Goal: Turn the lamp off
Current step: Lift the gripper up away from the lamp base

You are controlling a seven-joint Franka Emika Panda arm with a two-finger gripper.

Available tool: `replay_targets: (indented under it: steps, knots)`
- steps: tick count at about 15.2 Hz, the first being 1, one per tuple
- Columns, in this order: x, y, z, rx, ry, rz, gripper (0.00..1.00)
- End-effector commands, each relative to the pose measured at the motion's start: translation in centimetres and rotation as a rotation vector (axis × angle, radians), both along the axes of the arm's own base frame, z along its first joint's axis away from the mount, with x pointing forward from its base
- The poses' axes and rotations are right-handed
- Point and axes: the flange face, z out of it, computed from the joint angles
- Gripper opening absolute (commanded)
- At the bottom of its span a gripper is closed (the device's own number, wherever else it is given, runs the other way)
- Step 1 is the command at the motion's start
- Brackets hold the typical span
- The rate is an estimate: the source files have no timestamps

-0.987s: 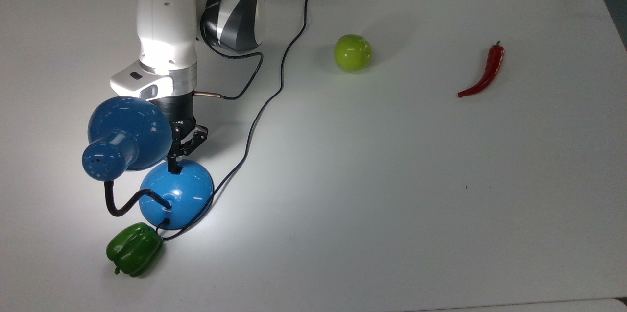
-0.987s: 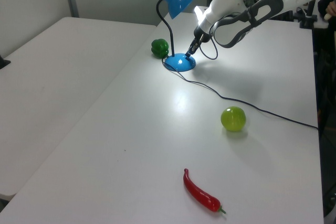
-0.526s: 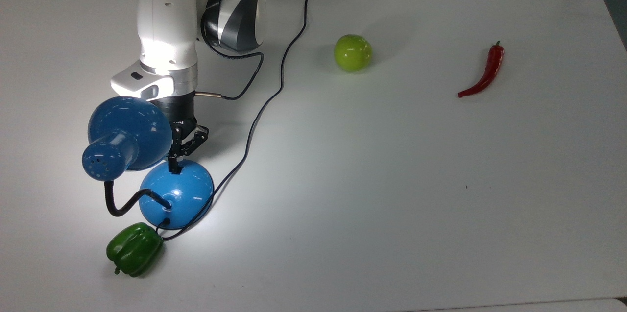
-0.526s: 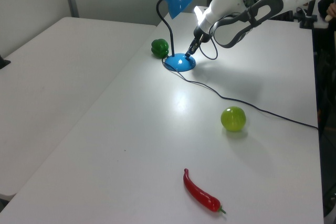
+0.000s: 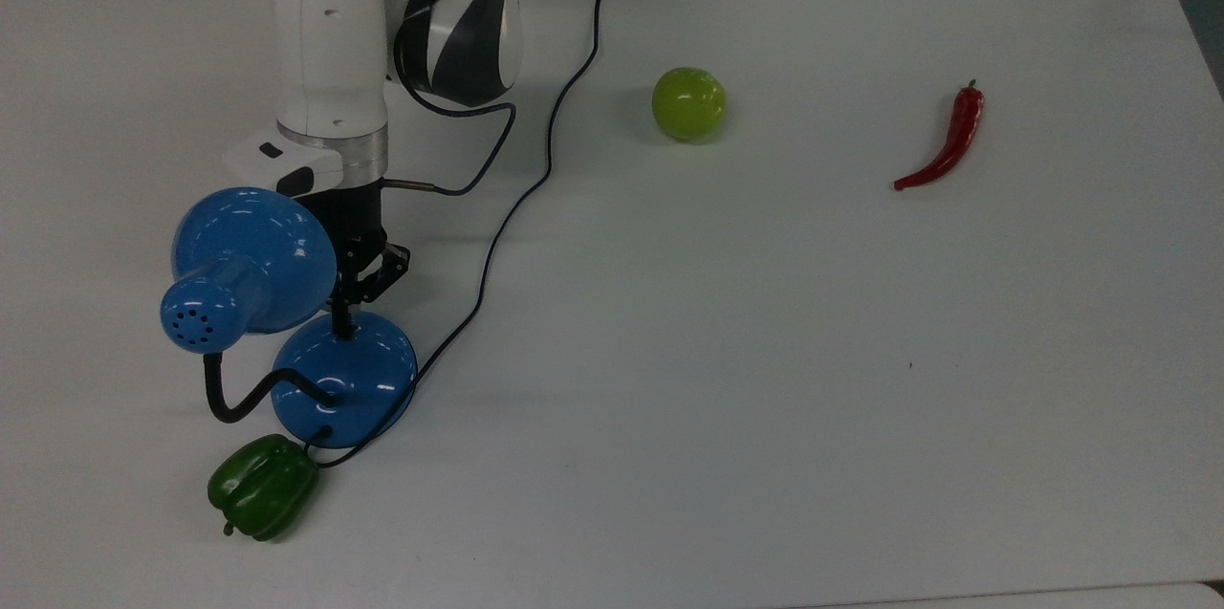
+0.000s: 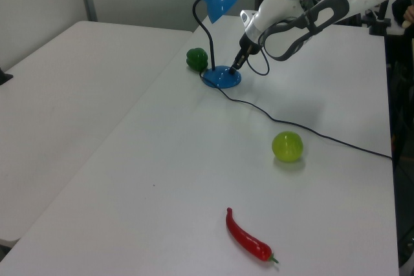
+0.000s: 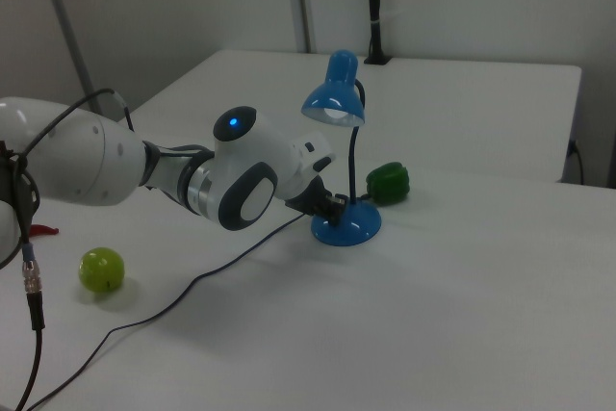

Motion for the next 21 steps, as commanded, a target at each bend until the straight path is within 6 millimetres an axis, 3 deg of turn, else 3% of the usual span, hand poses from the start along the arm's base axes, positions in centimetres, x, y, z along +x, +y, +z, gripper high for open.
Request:
replay_targets:
  steps: [1,4,7,9,13,14,15,16,21]
  knots:
    - [-0.9,0.5,-1.3,0.008,0.020,0.001,0.00]
    - [-1.2,0.5,-1.5,0.009,0.034,0.004,0.00]
    - [-2.4,0.5,-0.4,0.017,0.039,0.000,0.00]
    - [-3.4,0.7,0.7,0.030,0.067,0.001,0.00]
    - [-5.4,1.0,5.4,0.092,0.240,0.004,0.03]
    - [-6.2,1.0,6.8,0.109,0.289,0.004,0.19]
    - [-7.0,0.9,7.6,0.125,0.338,0.003,0.53]
    - [-7.6,0.8,8.7,0.136,0.366,0.002,0.98]
    - [-11.4,1.1,16.2,0.184,0.466,0.018,1.00]
